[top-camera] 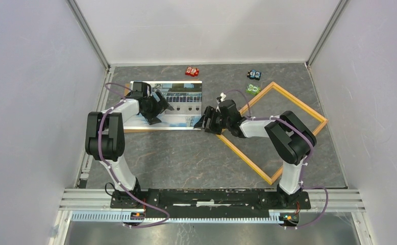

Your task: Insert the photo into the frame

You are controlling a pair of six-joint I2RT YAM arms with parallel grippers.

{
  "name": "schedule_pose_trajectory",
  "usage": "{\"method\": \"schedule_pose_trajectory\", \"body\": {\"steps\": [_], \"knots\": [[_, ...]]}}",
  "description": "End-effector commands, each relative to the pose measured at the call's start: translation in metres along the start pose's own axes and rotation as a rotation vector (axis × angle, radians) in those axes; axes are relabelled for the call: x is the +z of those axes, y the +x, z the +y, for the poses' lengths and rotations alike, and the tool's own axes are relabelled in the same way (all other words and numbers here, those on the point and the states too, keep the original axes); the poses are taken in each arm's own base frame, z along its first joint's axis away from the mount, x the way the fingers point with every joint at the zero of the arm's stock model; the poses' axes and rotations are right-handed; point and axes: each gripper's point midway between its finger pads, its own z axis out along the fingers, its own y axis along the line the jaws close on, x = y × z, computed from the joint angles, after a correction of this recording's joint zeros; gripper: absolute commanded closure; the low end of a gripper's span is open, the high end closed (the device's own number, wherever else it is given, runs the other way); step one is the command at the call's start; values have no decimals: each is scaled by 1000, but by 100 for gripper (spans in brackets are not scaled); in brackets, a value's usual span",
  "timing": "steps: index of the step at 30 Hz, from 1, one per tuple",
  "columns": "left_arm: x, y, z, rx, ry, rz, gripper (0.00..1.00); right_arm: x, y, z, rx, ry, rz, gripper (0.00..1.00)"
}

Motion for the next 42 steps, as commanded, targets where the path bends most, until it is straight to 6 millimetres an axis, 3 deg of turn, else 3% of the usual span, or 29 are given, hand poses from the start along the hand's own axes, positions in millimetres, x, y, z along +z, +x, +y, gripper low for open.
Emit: {"method": "schedule_pose_trajectory", "body": {"steps": [1,7,13,19,28,42], "knots": [[1,2,0,-43,14,-6,0,6,-3,3,17,-9,-42,25],[0,5,7,-51,-13,-5,0,12,-7,5,83,-31,-69,25],[-1,6,10,-43,-21,-7,0,18,-16,21,115,-116,-87,28],[-2,8,11,-43,-25,-1,0,7,-21,40,140,-186,-101,32],[-2,7,12,-36,-31,-7,0,1,-23,52,170,-243,-104,32],[-6,6,15,-22,-52,-19,0,34,-63,49,121,-310,-179,29]]}}
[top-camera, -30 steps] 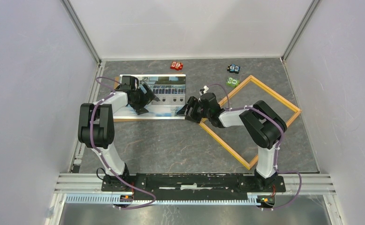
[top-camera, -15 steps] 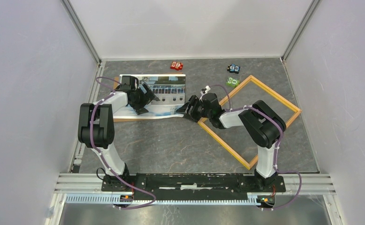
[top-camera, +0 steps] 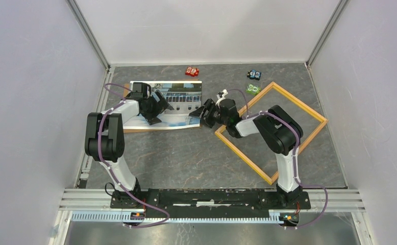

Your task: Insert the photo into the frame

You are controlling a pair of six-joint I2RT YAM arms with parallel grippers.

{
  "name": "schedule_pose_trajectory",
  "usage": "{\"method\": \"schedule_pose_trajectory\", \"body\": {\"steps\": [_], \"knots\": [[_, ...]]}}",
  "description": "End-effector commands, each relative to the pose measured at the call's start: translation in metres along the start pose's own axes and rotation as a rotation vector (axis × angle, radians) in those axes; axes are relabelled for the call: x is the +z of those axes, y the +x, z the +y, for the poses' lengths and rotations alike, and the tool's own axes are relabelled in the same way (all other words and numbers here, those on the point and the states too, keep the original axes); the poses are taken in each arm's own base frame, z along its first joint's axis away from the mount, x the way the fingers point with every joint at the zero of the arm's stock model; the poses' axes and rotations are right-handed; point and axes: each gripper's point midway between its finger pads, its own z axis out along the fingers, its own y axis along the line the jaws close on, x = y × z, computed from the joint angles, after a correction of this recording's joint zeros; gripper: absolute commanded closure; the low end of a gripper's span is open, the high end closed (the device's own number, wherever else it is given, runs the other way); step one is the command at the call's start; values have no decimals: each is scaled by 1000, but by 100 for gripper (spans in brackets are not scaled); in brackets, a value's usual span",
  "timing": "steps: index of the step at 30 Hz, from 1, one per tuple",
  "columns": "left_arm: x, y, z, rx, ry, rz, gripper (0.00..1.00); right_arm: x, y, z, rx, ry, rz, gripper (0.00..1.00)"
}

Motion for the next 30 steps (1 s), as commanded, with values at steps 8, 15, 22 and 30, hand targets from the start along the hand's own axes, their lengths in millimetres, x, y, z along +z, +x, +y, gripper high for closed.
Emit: {"method": "schedule_pose_trajectory", "body": {"steps": [8,15,22,30], "knots": [[-11,5,11,6,-49,-10,0,53,-54,11,-160,-58,-48,48],[-26,1,-7,41,-3,-54,0,77,-79,8,-213,-24,-67,74],[-74,-17,-38,187,2,-211,0,57,-97,36,-391,23,-41,100],[-175,-21,-93,460,9,-561,0,-86,-176,89,-791,191,-48,100]]}}
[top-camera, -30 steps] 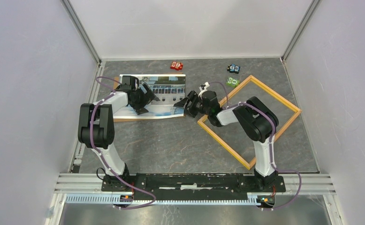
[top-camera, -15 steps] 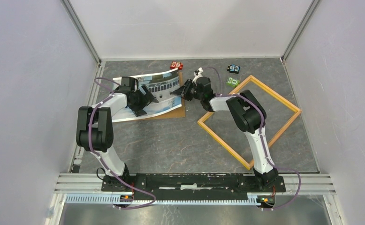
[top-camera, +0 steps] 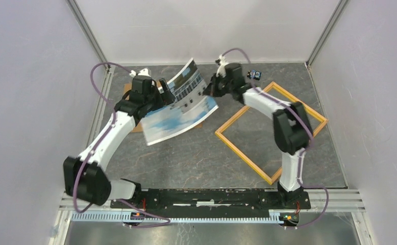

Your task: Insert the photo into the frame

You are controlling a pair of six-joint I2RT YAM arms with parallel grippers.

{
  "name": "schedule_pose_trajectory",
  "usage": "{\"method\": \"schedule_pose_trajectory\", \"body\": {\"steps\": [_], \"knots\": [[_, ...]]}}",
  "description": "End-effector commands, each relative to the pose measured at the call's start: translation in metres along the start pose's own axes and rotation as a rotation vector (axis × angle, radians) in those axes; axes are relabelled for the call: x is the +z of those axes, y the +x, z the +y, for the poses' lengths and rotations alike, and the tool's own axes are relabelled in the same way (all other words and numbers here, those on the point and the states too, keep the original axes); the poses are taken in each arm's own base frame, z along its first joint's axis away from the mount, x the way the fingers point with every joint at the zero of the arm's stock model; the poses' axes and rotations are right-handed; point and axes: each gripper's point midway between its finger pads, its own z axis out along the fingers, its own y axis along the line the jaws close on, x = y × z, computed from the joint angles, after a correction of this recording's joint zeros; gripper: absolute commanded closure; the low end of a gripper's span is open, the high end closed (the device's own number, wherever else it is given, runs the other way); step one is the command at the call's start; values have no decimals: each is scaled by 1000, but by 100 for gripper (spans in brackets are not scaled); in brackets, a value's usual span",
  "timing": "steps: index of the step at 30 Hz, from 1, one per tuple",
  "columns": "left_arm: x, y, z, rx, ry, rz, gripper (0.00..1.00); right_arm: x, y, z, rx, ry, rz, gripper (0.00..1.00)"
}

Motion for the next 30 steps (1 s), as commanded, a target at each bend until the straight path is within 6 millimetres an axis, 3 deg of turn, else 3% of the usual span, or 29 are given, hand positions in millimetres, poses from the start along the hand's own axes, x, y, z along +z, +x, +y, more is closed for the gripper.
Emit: {"method": "schedule_pose_trajectory", "body": {"steps": [1,4,6,9,11,13,15,18,20,22,26,30], "knots": [[-55,-44,-19,160,-15,-235,0,-135,-97,-5,-341,129,-95,100],[-80,-52,-30,180,17,-303,0,-240,-142,-26,-579,390,-143,100],[-92,-55,-36,184,43,-331,0,-318,-169,-38,-777,704,-173,100],[-102,-54,-47,193,89,-338,0,-418,-187,-32,-948,1050,-256,100],[-105,-49,-55,207,118,-323,0,-463,-186,-19,-1018,1157,-310,100],[-108,-44,-62,223,142,-317,0,-486,-183,-8,-1046,1189,-357,100],[-110,-40,-67,245,154,-314,0,-483,-173,-6,-1063,1144,-349,100],[-116,-38,-72,274,157,-318,0,-446,-136,-21,-1096,1023,-260,100],[-121,-39,-71,298,135,-329,0,-418,-101,-34,-1131,967,-172,100],[-124,-42,-68,318,103,-346,0,-384,-54,-52,-1176,921,-48,100],[-126,-44,-66,341,84,-352,0,-340,21,-65,-1139,776,103,100],[-124,-44,-67,353,79,-342,0,-322,58,-58,-1094,703,110,100]]}}
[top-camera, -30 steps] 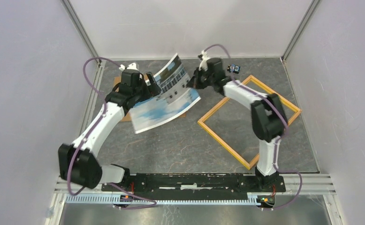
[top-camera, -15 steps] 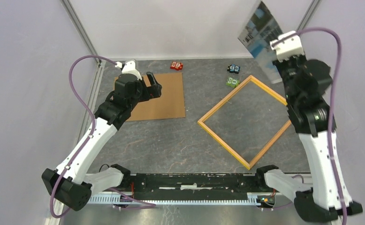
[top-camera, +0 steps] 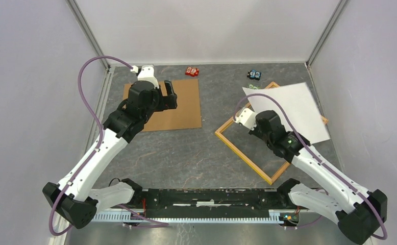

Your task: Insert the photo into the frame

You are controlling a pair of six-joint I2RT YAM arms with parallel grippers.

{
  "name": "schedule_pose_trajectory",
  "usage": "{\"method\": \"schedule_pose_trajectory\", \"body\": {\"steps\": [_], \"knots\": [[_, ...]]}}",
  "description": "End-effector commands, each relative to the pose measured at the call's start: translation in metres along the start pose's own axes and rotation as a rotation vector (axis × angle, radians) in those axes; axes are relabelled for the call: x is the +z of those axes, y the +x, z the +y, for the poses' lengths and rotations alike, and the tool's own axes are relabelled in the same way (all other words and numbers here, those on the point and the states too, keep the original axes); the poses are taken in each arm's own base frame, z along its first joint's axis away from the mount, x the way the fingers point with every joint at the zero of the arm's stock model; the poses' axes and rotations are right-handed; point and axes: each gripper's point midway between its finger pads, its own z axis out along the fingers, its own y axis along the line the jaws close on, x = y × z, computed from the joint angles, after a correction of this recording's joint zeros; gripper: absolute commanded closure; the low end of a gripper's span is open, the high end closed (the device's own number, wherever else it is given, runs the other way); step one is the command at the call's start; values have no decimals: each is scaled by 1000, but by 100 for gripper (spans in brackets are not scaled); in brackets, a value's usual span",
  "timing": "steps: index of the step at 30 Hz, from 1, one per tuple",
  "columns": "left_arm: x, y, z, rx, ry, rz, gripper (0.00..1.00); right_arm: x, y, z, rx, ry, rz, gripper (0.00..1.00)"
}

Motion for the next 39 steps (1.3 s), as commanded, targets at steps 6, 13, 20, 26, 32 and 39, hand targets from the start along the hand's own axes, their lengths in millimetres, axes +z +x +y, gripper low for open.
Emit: {"method": "schedule_pose_trajectory", "body": {"steps": [6,13,20,26,32,39], "knots": [[-6,-18,3,61,-23,-40,0,-2,-19,53,112,-123,-80,100],[-3,-17,4,71,-30,-32,0,8,2,55,75,-72,2,100],[-2,-15,3,70,-22,-27,0,14,18,41,97,63,48,100],[-3,-14,1,69,-13,-24,0,22,24,41,85,67,54,100],[-3,-15,1,69,-10,-27,0,21,35,40,18,66,117,98],[-3,-14,1,70,-9,-23,0,20,26,46,41,7,91,65]]}}
